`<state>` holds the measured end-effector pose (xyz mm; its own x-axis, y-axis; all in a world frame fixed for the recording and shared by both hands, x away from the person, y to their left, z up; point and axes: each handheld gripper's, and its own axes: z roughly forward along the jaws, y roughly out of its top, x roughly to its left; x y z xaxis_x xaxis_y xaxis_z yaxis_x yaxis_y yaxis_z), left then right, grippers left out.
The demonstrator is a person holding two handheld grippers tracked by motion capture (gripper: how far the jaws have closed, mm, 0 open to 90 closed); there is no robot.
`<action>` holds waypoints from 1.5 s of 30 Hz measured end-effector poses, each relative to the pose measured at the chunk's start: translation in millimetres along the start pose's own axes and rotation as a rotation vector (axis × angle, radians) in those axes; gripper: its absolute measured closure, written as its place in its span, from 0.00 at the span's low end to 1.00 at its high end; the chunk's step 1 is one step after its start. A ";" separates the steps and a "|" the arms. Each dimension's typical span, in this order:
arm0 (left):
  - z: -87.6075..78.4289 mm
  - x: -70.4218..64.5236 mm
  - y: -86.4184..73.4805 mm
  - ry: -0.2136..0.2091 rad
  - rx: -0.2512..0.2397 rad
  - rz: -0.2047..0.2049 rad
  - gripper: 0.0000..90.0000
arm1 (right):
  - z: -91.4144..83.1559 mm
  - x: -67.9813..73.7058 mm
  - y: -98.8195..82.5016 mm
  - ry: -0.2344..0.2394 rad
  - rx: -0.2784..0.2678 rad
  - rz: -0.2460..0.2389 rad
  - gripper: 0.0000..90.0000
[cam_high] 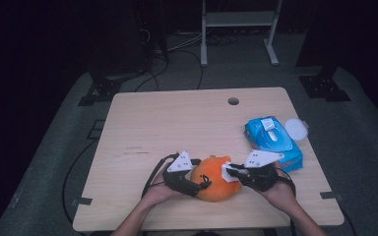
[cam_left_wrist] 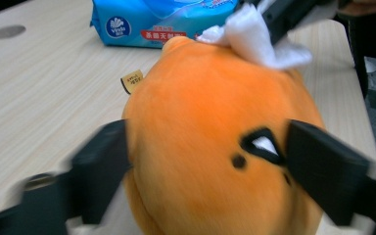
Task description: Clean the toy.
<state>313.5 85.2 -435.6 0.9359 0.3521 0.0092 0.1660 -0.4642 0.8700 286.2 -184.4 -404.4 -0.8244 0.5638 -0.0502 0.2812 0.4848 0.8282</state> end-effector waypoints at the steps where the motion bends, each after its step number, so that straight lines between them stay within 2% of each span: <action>1: 0.4 -1.8 3.0 -0.010 0.003 -0.001 0.16 | 0.0 0.0 0.0 0.000 0.000 0.000 0.88; 2: 2.0 -8.4 6.0 -0.014 -0.006 0.046 0.17 | 2.8 6.6 4.0 0.008 -0.007 -0.019 0.88; 3: 2.0 -8.4 6.0 -0.014 -0.006 0.046 0.19 | 2.8 6.6 4.0 0.008 -0.007 -0.019 0.88; 4: 4.6 -12.5 6.0 -0.008 -0.002 0.084 0.23 | 5.8 13.8 8.8 0.036 -0.021 -0.034 0.88; 6: 4.9 -12.0 5.2 -0.006 0.002 0.085 0.24 | 6.9 16.5 9.9 0.041 -0.022 -0.044 0.88; 8: 3.1 -6.4 0.1 -0.007 -0.006 0.055 0.29 | 9.1 23.7 11.4 0.027 -0.010 -0.079 0.88; 9: 3.1 -6.4 0.1 -0.007 -0.006 0.055 0.30 | 9.1 23.7 11.4 0.027 -0.010 -0.079 0.88; 10: 1.9 -3.2 -2.1 0.000 -0.007 0.034 0.31 | 7.4 19.6 10.2 0.032 -0.008 -0.067 0.88; 11: 1.9 -3.2 -2.1 0.000 -0.007 0.034 0.31 | 6.8 17.3 9.1 0.027 -0.006 -0.064 0.88; 12: 1.2 -0.2 -3.0 0.009 -0.008 0.015 0.31 | 5.9 12.8 6.6 0.014 0.001 -0.062 0.88; 15: 1.9 1.5 -3.7 0.015 -0.012 0.001 0.31 | 4.0 5.8 2.4 -0.006 0.013 -0.054 0.88; 16: 2.5 4.0 -4.8 0.014 -0.017 -0.016 0.31 | 2.6 -0.8 -0.8 -0.027 0.022 -0.040 0.88; 18: 2.7 5.4 -5.1 0.012 -0.016 -0.024 0.31 | 2.0 -4.5 -1.7 -0.025 0.019 -0.022 0.88; 21: 3.8 3.4 -4.2 0.011 -0.012 -0.009 0.31 | 2.7 -1.4 0.5 -0.025 0.016 -0.024 0.88; 22: 4.6 1.0 -3.1 0.009 -0.008 0.006 0.31 | 5.1 5.1 4.1 -0.010 0.007 -0.042 0.88; 23: 5.7 -1.4 -2.4 0.006 -0.011 0.013 0.31 | 5.1 5.1 4.1 -0.010 0.007 -0.042 0.88; 24: 7.4 -6.6 -0.4 0.000 -0.006 0.043 0.30 | 8.9 13.6 8.3 0.036 -0.009 -0.055 0.88; 25: 7.4 -6.6 -0.4 0.000 -0.006 0.043 0.30 | 8.9 13.6 8.3 0.036 -0.009 -0.055 0.88; 26: 7.9 -9.3 0.7 0.003 0.005 0.071 0.30 | 12.1 22.0 11.1 0.053 -0.006 -0.075 0.88; 27: 7.9 -9.3 0.7 0.003 0.005 0.071 0.30 | 12.1 22.0 11.1 0.053 -0.006 -0.075 0.88; 28: 6.6 -7.4 -0.4 0.000 0.004 0.064 0.30 | 14.1 27.7 12.8 0.036 0.009 -0.111 0.88; 31: 5.2 -4.4 -2.2 -0.002 -0.003 0.045 0.30 | 13.1 25.1 12.5 0.042 0.007 -0.096 0.88; 32: 3.6 0.5 -4.3 -0.005 -0.008 0.015 0.30 | 10.9 18.9 9.6 0.035 0.009 -0.083 0.88; 33: 3.6 0.5 -4.3 -0.005 -0.008 0.015 0.30 | 10.9 18.9 9.6 0.035 0.009 -0.083 0.88; 34: 1.7 5.6 -6.8 -0.010 -0.011 -0.010 0.31 | 7.7 11.2 5.5 0.021 0.014 -0.062 0.88; 35: 1.7 5.6 -6.8 -0.010 -0.011 -0.010 0.31 | 7.7 11.2 5.5 0.021 0.014 -0.062 0.88; 36: -0.2 9.5 -8.9 -0.009 -0.013 -0.026 0.31 | 3.8 3.8 1.0 0.002 0.014 -0.045 0.88; 39: -0.9 10.2 -8.5 -0.008 -0.017 -0.037 0.30 | 1.1 -3.1 -3.1 -0.013 0.020 -0.024 0.88; 40: -0.7 9.5 -7.1 -0.004 -0.018 -0.034 0.24 | 1.3 -4.5 -3.9 -0.007 0.016 -0.008 0.88; 43: -1.4 4.0 1.6 -0.001 -0.049 -0.014 0.18 | 3.6 0.2 -1.8 -0.013 0.016 -0.023 0.88; 44: -0.3 -0.9 4.5 -0.008 -0.055 0.015 0.19 | 5.6 7.0 2.0 -0.001 0.002 -0.039 0.88; 45: 1.0 -2.7 4.4 -0.002 -0.036 0.036 0.22 | 5.8 10.0 4.1 0.013 -0.007 -0.044 0.88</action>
<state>312.0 81.4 -432.3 0.9418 0.3337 0.0399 0.1207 -0.4467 0.8865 282.0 -172.9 -404.8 -0.8423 0.5332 -0.0790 0.2415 0.5043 0.8291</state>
